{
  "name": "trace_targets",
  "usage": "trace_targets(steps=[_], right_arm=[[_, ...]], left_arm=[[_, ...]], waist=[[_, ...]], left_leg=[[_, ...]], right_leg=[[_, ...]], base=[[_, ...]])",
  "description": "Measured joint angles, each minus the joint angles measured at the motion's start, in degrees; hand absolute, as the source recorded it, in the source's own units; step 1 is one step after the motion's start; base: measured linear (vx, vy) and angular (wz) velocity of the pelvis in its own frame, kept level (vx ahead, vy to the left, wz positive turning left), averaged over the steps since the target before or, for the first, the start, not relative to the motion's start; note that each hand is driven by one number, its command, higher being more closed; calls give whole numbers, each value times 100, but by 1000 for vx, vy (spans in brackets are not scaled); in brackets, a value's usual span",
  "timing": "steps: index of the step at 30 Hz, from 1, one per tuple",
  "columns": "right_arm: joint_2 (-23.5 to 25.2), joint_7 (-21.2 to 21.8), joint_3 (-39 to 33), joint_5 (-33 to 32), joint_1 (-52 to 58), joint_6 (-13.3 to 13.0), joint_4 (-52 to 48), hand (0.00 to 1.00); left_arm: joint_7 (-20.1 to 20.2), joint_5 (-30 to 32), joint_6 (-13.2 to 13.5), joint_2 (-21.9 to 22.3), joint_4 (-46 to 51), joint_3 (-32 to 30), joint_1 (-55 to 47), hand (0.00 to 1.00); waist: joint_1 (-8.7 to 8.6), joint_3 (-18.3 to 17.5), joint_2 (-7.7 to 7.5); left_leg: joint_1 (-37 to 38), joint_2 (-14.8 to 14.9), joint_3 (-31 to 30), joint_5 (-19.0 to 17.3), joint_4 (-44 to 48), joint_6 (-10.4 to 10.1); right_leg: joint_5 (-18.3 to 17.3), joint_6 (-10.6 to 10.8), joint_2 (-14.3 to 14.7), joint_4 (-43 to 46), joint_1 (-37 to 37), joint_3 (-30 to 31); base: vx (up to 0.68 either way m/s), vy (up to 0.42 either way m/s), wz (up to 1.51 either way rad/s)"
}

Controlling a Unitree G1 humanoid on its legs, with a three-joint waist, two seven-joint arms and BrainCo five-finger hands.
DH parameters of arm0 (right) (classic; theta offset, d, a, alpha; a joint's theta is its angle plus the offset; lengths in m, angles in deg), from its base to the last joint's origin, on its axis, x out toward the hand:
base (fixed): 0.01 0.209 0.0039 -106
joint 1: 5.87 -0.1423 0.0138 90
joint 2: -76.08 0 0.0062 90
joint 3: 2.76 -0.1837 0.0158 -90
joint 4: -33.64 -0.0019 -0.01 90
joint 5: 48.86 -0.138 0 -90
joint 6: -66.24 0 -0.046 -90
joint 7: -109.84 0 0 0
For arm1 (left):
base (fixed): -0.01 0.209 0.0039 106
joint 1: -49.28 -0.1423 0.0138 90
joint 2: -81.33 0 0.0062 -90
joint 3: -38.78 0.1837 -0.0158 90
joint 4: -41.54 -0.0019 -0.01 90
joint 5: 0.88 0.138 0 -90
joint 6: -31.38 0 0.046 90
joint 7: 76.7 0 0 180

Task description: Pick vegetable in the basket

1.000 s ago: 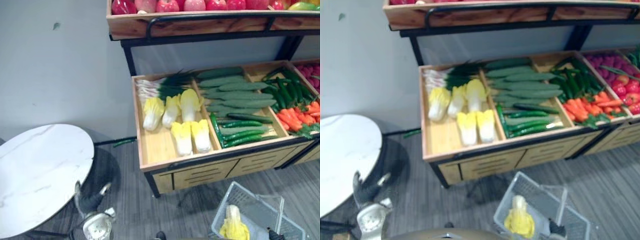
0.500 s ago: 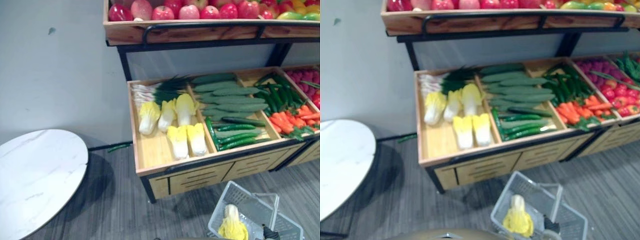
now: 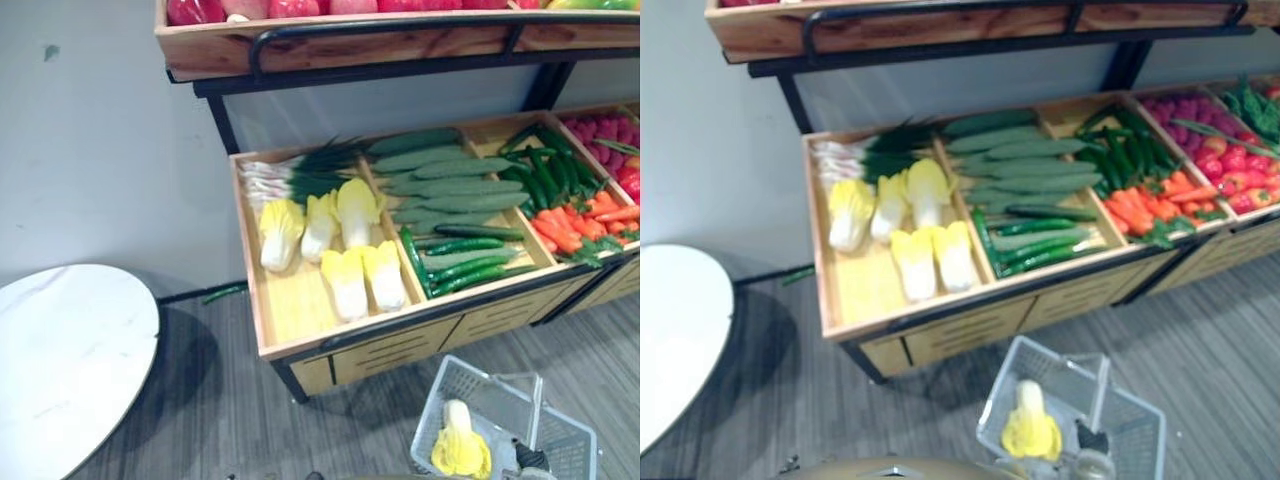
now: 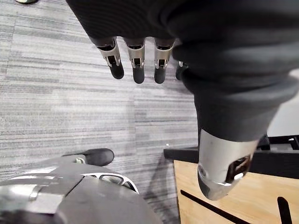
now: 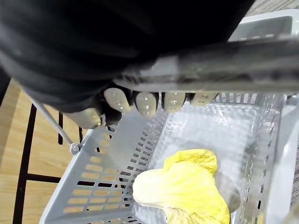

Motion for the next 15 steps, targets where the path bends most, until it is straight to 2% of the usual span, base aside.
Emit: trace_targets(steps=[4,8,10,12,15], right_arm=[[-2,32,13,-2,-64,1,1,100],[-13,64,28,-3,-85,-1,-4,100],[-49,65,-14,-5,-79,-1,-7,100],[-53,62,-99,-14,-77,-22,-58,100],[33,61,-279,-57,4,-89,-205,100]], left_arm=[[-60,322,-84,-39,0,155,83,0],[-106,735,-120,-79,9,379,80,0],[-111,825,-129,-77,8,495,88,0],[-122,868,-146,-115,17,667,139,0],[-146,870,-218,-223,-6,751,159,0]], waist=[[2,151,-18],[20,228,-24],[4,281,30],[-23,417,55],[-69,526,16]], left_leg=[[157,20,33,-22,0,-33],[392,40,320,-139,3,-87],[490,69,413,-262,6,-70],[431,163,509,-502,323,-19],[389,225,735,-731,513,41]], right_leg=[[0,0,25,-10,103,169],[-1,0,44,39,126,483],[-8,5,39,269,47,627],[-13,8,-45,916,-261,836],[136,16,-63,1567,-702,1283]], base=[[63,-34,-16],[6,-15,-39],[-55,20,-39],[-117,40,-34],[-114,68,-40]])
